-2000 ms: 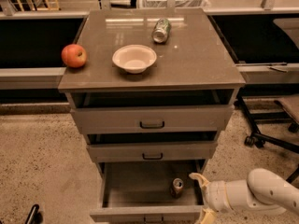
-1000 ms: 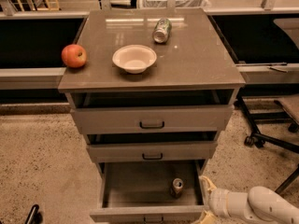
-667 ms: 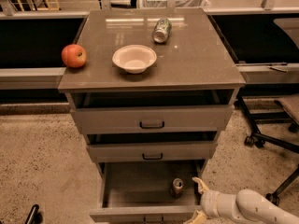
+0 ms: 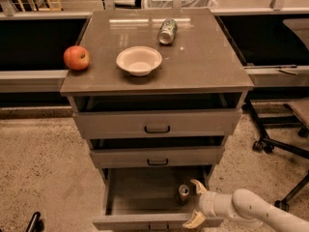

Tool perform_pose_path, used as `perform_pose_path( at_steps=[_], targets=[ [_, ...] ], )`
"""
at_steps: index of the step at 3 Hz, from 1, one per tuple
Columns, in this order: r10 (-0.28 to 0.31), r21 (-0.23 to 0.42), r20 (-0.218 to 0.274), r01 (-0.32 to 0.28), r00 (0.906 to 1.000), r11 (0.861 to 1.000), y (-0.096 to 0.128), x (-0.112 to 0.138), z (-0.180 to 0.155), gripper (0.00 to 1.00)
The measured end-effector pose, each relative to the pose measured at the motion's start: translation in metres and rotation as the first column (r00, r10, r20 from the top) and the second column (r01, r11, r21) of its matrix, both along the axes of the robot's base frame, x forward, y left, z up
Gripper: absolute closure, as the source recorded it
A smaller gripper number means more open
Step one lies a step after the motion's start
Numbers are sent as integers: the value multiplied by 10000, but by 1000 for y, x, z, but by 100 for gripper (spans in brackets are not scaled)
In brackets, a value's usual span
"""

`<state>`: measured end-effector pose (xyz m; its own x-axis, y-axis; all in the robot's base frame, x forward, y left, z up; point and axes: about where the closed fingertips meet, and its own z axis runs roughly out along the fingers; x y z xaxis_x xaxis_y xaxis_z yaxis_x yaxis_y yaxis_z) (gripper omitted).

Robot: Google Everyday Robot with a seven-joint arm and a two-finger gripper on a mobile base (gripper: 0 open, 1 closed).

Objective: Pick orange can from bottom drawer and place on counter

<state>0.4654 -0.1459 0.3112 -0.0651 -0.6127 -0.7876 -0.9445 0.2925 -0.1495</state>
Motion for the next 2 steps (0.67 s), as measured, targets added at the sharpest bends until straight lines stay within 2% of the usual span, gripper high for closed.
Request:
perform_pose_path(
  at_steps=[1,2],
  targets=[
    [44,152,51,-45,10000,9999,3,0,-1,0],
    [-229,452,507,206,9985,9988,9,15,-18,0]
  ],
)
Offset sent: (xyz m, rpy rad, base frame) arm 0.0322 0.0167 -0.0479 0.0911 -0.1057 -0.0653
